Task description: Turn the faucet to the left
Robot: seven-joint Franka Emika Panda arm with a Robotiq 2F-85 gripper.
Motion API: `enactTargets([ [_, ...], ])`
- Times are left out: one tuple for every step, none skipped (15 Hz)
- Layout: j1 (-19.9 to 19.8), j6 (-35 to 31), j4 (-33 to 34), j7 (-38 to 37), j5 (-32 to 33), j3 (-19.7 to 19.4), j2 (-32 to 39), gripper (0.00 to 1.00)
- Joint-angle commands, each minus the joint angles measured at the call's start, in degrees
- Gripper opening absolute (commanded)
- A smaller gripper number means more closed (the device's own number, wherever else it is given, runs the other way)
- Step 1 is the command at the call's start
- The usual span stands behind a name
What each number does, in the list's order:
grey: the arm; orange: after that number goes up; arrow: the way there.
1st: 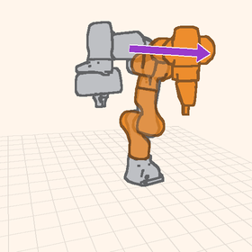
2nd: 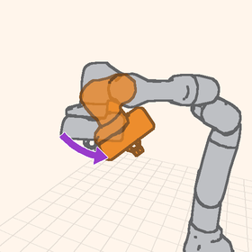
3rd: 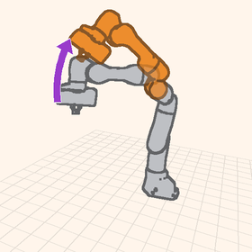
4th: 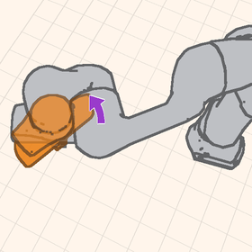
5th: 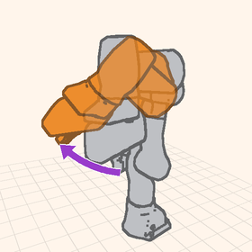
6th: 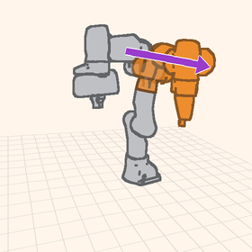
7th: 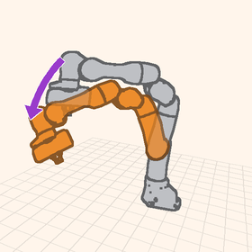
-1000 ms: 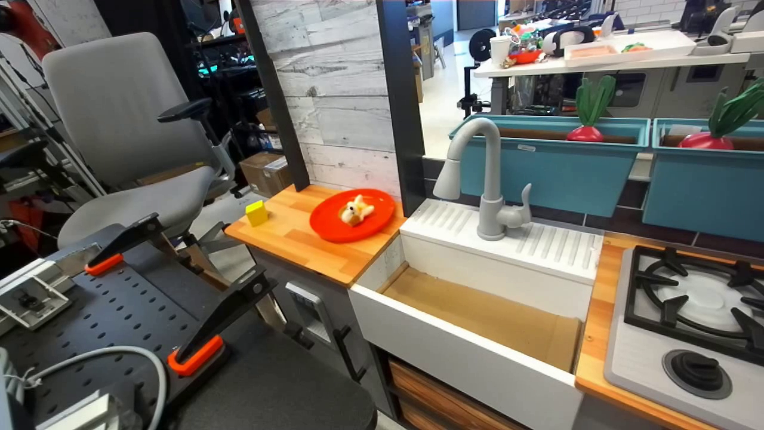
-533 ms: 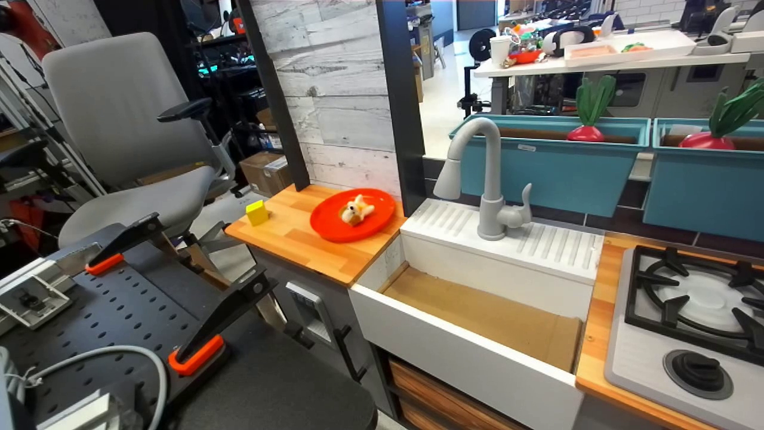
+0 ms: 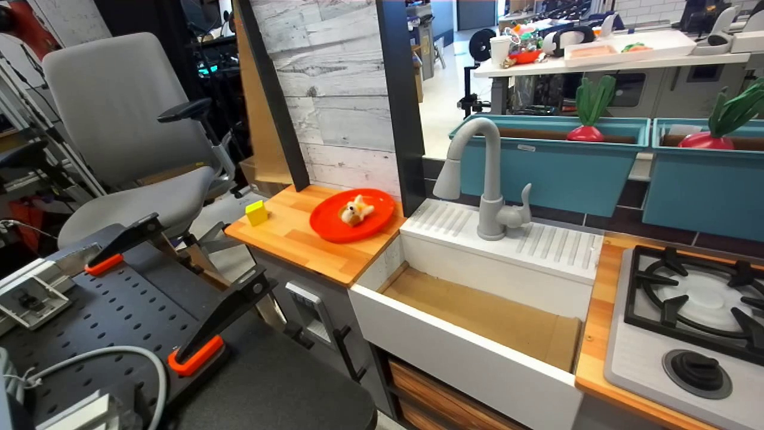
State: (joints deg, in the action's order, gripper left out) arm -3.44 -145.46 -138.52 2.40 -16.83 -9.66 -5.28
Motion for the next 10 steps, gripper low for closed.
enactTargets([
  [-1.9, -0.4, 9.6, 3.2, -4.7, -0.4, 12.2, 1.0],
  [-2.7, -0.2, 12.2, 2.6, -5.0, 0.0, 15.3, 1.0],
  [-3.5, 0.1, 14.7, 1.7, -4.9, 0.5, 17.9, 1.0],
  [-4.1, -0.1, 17.1, 0.7, -4.1, 0.8, 20.7, 1.0],
  [-4.6, -0.6, 19.4, -0.4, -3.2, 1.0, 23.3, 1.0],
  [-4.9, -1.0, 21.5, -1.6, -2.2, 1.0, 25.9, 1.0],
  [-5.1, -1.0, 23.8, -2.8, -1.2, 0.9, 28.2, 1.0],
  [-5.4, -0.5, 25.6, -3.8, -0.7, 0.8, 30.0, 1.0],
  [-5.6, 0.2, 27.0, -4.4, -0.4, 0.9, 31.1, 1.0],
  [-5.9, -0.7, 22.5, -2.8, -1.1, 1.6, 27.6, 1.0],
])
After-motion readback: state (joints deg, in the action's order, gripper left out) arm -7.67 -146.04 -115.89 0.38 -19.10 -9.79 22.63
